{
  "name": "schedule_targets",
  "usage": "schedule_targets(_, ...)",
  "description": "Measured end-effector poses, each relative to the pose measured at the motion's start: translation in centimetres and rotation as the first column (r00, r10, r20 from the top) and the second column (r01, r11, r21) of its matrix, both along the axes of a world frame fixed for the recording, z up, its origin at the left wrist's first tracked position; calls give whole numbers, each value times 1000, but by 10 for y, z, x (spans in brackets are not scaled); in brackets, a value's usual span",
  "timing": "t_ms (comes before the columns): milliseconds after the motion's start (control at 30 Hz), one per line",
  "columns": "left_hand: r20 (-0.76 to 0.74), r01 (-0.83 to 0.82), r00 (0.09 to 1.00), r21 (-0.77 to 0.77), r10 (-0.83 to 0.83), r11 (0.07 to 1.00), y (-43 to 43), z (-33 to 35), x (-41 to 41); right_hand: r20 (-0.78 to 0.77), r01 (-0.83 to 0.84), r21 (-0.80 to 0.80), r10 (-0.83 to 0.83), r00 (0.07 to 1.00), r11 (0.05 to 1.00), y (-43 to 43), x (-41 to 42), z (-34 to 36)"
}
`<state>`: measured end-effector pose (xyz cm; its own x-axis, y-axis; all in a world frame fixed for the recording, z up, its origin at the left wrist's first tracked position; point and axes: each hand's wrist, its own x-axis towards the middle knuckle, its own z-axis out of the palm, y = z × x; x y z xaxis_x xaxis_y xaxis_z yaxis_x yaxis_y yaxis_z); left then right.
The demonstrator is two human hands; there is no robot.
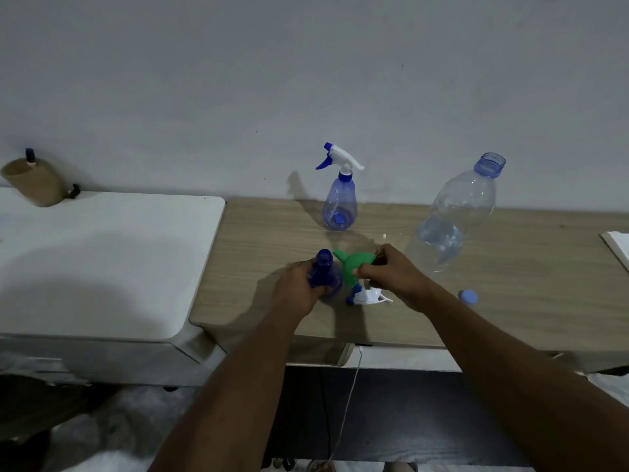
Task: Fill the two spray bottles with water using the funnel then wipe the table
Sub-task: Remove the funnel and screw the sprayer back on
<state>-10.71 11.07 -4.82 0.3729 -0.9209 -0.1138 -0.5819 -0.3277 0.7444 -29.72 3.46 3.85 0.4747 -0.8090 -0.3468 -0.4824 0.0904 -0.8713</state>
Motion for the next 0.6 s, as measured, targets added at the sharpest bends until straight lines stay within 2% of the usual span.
schedule_targets(67, -1, -13, 1000, -5, 13, 1000, 0, -1, 0, -7, 53, -24, -53, 999, 998, 9, -13, -14)
schedule_targets(167, -7, -24, 1000, 8, 24, 1000, -1, -3, 2, -103, 133, -89, -142, 984, 987, 22, -31, -42)
schedule_targets(267, -4, -20, 1000, 17, 20, 1000, -1, -5, 2, -95, 182, -119, -194, 976, 976, 37, -44, -64)
schedule_targets(467, -11, -33, 999, 6, 33, 999, 0, -4, 0, -68, 220, -194, -237, 969, 956, 45, -45, -85)
schedule_targets(600, 11, -33, 999, 8, 33, 999, 0, -4, -1, -149, 150, -260, -193, 970, 954, 43, -40, -98)
